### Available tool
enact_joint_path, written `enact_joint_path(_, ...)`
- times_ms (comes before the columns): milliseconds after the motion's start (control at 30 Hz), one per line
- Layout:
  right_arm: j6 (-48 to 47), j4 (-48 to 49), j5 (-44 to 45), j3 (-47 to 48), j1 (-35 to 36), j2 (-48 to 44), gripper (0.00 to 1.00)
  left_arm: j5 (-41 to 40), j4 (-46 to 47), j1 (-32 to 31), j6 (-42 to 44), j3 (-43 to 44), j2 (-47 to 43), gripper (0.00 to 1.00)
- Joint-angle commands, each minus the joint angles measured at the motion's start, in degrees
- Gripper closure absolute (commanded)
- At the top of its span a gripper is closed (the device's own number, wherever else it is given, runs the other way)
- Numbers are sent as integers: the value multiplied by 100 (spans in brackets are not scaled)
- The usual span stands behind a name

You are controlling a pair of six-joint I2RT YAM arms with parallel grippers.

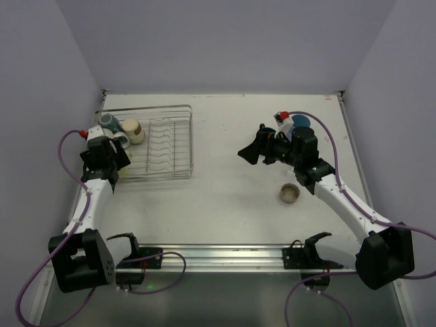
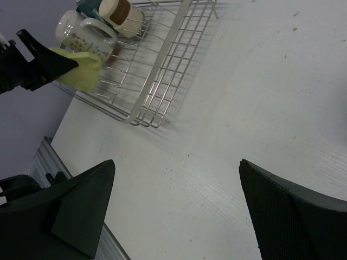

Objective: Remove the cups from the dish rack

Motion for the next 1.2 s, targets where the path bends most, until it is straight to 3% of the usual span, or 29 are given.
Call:
enact_joint_path(0,44,259,-177,-64,26,-135,1,418,122,-118,-254,16,-684,83)
enact_joint_path(300,106,434,-230,-117,113,-188,1,1315,25,-127,-633,59,-1501,99)
enact_joint_path(533,649,1205,-441,-345,376,-583,1,2790,51,-153,-1090,270,-2090,100)
enact_joint_path(733,1405,2672,-196,-732,1262,-637,1,4004,867,-460,-2012,42,-2459,100)
enact_joint_path(833,1442,3384,42,-838,1791,-330,2,4408,1719,-828,-2828,-265,-2521,100)
enact_joint_path(967,1196,3580,428,-584,2310,145,1,4418,2914,-1593,-3927,-590,-2408,100)
enact_joint_path(1167,1319,3950,956,-373,2469,585,1,4269,3706,-2315,-4517,-749,-2258,100)
